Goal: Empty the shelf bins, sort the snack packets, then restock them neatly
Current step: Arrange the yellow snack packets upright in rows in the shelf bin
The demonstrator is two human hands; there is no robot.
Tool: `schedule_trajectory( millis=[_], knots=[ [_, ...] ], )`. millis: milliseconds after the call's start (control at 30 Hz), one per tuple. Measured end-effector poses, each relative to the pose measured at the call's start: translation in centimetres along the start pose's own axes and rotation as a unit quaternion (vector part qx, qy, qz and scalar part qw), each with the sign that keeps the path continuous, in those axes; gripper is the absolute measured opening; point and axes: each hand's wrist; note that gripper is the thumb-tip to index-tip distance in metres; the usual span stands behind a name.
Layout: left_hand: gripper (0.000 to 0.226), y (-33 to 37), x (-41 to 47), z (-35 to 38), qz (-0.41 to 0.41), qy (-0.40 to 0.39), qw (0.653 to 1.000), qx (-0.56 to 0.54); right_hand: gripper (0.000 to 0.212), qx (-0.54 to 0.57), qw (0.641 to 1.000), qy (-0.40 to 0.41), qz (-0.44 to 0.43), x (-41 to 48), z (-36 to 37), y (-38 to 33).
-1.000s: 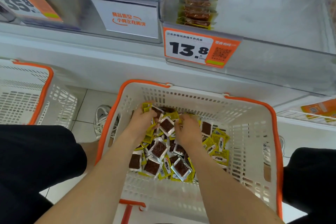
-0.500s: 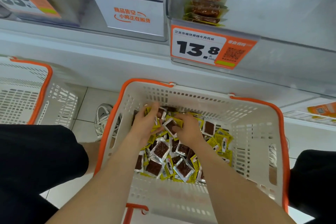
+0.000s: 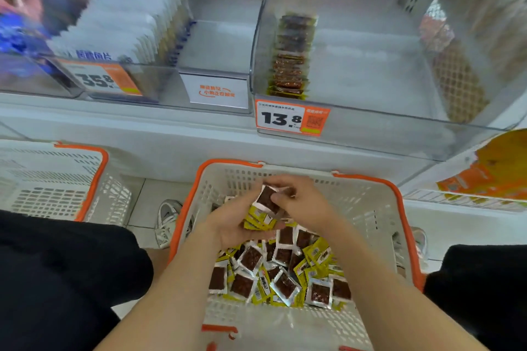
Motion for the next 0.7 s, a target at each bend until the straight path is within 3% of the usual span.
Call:
schedule_trajectory(
  millis=[133, 200, 300, 433, 533, 633, 700],
  knots=[
    [0.058, 0.6, -2.1, 1.9, 0.035, -0.016, 0.999, -0.009, 0.032, -0.131, 0.987, 0.077, -0.055, -1.3, -2.7, -2.2],
    [0.054, 0.6, -3.1, 2.3, 0.042, -0.028, 0.998, -0.035, 0.035, -0.205, 0.973, 0.067, -0.077, -1.9, -3.7, -3.7],
    [0.046, 0.8, -4.3, 2.7, 0.039, -0.052, 0.995, -0.08, 0.043, -0.359, 0.926, 0.035, -0.116, -2.8, -4.4, -5.9],
    [0.047, 1.5, -5.4, 3.4, 0.08, -0.079, 0.994, -0.001, 0.049, -0.325, 0.932, -0.038, -0.154, -5.2, -4.6, -7.3],
    [0.043, 2.1, -6.1, 3.9, 0.107, -0.08, 0.991, 0.012, 0.029, -0.34, 0.928, 0.03, -0.15, -6.5, -5.3, -7.9],
    [0.045, 2.4, -6.4, 3.6, 0.11, -0.063, 0.99, -0.055, 0.017, -0.437, 0.875, 0.133, -0.161, -7.0, -5.7, -8.8],
    [0.045, 2.4, -6.5, 3.5, 0.115, -0.073, 0.985, -0.102, 0.014, -0.376, 0.892, 0.137, -0.211, -7.4, -5.3, -8.9]
  ],
)
Point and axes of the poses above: each hand's wrist, its own x-axis towards the middle knuckle, its own z-axis out of the palm, y = z × x, and after that the axes turned 5 degrees about -x, right-handed
